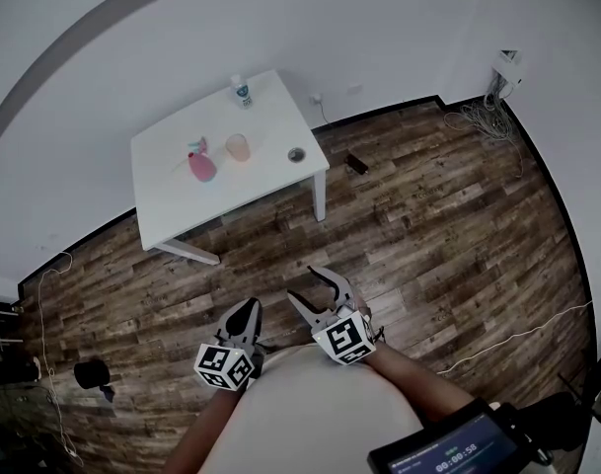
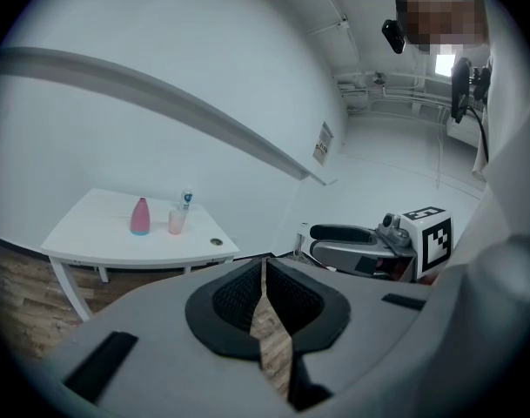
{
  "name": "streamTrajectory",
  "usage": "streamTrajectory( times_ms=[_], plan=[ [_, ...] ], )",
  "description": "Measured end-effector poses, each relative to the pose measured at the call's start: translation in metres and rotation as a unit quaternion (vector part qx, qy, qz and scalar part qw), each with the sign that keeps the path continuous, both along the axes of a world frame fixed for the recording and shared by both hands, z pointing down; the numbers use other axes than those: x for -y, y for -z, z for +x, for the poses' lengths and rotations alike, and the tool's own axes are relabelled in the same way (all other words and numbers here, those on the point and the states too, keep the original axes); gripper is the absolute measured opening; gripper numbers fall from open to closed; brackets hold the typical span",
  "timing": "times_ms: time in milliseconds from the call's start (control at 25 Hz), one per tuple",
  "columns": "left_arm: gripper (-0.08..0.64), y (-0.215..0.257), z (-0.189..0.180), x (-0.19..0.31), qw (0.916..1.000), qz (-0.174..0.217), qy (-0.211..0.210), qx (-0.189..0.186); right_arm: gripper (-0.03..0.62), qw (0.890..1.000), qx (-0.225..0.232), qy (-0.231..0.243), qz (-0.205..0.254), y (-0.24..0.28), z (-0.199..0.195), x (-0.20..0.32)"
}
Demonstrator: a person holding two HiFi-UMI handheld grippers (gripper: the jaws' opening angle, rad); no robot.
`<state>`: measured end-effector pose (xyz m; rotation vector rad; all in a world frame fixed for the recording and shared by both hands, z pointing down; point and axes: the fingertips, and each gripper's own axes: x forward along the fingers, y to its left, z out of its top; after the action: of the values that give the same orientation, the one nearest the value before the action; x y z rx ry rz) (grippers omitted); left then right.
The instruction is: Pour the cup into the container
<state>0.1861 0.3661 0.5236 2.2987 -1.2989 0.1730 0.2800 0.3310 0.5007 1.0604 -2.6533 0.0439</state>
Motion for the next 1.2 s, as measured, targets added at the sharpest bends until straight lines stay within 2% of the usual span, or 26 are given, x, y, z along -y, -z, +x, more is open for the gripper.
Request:
streamTrajectory(
  times_ms=[1200],
  plan=[
    [0.009,-0.006,0.003,-0.001,0.9999,-0.009,-0.003,0.002,0.259,1.0,-0.001,0.003,-0.018,-0.009,0.002,0.0]
  ],
)
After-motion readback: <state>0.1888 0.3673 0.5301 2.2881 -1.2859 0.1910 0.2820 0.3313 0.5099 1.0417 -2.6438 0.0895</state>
